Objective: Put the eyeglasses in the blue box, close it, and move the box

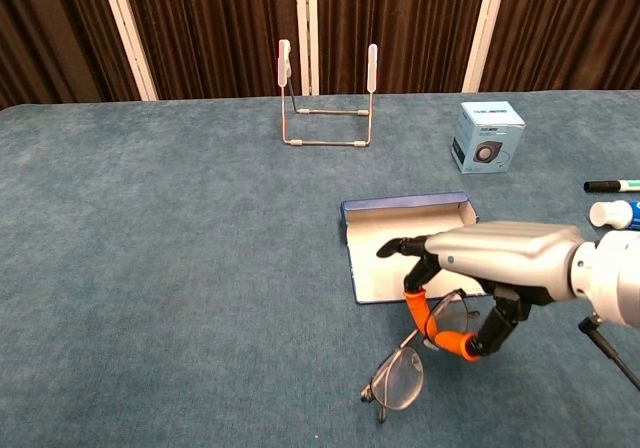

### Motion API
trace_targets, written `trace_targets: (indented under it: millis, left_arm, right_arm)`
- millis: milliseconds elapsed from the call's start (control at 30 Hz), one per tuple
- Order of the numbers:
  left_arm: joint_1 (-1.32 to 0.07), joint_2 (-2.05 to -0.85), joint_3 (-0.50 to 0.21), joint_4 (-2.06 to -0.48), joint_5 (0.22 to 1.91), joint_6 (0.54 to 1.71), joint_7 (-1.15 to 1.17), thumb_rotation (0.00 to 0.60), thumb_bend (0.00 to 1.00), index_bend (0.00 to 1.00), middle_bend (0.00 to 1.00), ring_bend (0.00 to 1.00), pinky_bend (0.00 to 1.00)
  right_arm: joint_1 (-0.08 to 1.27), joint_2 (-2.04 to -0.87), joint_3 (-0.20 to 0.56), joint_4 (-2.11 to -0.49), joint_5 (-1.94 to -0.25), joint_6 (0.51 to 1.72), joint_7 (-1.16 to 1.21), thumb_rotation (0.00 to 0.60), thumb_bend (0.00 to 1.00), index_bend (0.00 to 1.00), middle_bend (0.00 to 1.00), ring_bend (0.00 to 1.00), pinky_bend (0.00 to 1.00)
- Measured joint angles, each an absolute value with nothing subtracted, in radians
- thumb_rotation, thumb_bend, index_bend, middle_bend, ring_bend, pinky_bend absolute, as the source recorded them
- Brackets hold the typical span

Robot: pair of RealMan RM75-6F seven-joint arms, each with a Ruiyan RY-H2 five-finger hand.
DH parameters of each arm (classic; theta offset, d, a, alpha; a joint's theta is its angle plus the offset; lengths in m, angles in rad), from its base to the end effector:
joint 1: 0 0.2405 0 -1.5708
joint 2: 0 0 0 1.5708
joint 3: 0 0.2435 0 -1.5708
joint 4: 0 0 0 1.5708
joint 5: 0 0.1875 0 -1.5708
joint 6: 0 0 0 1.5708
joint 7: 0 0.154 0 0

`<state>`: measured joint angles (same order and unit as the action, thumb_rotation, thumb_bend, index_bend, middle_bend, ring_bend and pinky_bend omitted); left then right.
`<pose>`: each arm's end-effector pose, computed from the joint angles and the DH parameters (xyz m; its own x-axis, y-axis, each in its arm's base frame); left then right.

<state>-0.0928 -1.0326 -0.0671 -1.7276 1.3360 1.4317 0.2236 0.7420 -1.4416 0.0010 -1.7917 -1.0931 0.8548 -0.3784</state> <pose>-0.2980 0.1906 0.1936 0.5441 0.0667 0.8364 0.8271 0.1249 -0.5480 -0.1278 -0.2575 -0.0203 0.4681 -0.5352 0.7032 -0.8496 -0.4914 0.1916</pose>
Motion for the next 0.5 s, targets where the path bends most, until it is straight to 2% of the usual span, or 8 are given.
trace_targets:
  millis: [300,500]
  left_arm:
    - [-0.093,-1.031,-0.068,-1.728,1.334,1.431,0.219,0.6,0.0,0.0,0.0,0.0,0.0]
    - [-0.095,-1.03,-0.068,-1.729,1.33,1.429,0.22,0.6,0.0,0.0,0.0,0.0,0.0]
  right_arm:
    - [0.743,-1.417,0.05,-1.794,-1.104,0.87,-0.326,0.6,0.38,0.64,0.03,0.0,0.0]
    - [0.759,-1.433,0.096,-1.74,-1.074,0.889,-0.329,0.6,0.38,0.64,0.03,0.0,0.0]
